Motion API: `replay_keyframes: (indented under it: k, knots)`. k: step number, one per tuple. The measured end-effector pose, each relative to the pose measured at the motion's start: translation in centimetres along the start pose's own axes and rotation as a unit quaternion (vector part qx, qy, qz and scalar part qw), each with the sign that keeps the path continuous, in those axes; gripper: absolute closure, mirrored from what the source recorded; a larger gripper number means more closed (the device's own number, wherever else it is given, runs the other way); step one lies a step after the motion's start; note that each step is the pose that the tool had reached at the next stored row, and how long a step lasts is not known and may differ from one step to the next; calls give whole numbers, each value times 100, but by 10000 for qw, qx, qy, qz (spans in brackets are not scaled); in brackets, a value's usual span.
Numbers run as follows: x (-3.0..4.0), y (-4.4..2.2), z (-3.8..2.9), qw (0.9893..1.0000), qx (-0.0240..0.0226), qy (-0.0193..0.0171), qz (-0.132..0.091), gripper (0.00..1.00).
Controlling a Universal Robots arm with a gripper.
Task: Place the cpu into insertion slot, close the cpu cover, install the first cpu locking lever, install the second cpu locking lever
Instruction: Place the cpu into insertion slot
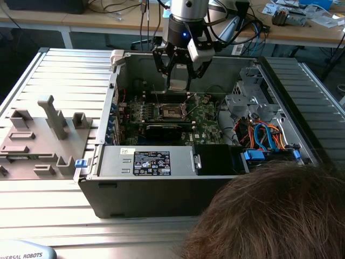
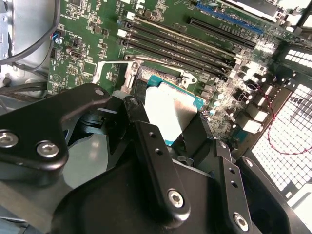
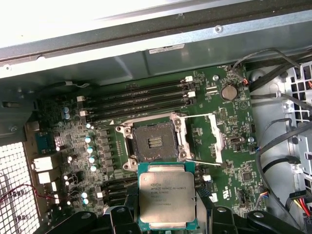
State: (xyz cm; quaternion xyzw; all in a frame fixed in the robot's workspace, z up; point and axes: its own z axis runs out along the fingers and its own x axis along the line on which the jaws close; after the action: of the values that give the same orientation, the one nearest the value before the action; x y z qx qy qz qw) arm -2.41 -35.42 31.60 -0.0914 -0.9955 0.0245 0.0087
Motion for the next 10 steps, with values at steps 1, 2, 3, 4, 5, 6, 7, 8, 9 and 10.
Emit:
replay_keyframes:
  k: [1, 2, 3, 4, 5, 6, 7, 8, 9, 10]
  knots:
    - [0, 0, 0, 10000, 7, -1, 6, 45]
    - [0, 0, 0, 10000, 11, -2, 10, 45]
    - [0, 0, 0, 10000, 15, -2, 14, 45]
    - [0, 0, 0, 10000, 21, -3, 20, 45]
    - [0, 0, 0, 10000, 25, -3, 23, 45]
    - [0, 1, 0, 10000, 28, -4, 27, 45]
    - [0, 1, 0, 10000, 31, -5, 30, 45]
    - [0, 1, 0, 10000, 37, -5, 35, 45]
    - [0, 1, 0, 10000, 41, -6, 40, 45]
    - [0, 1, 0, 10000, 44, -6, 43, 45]
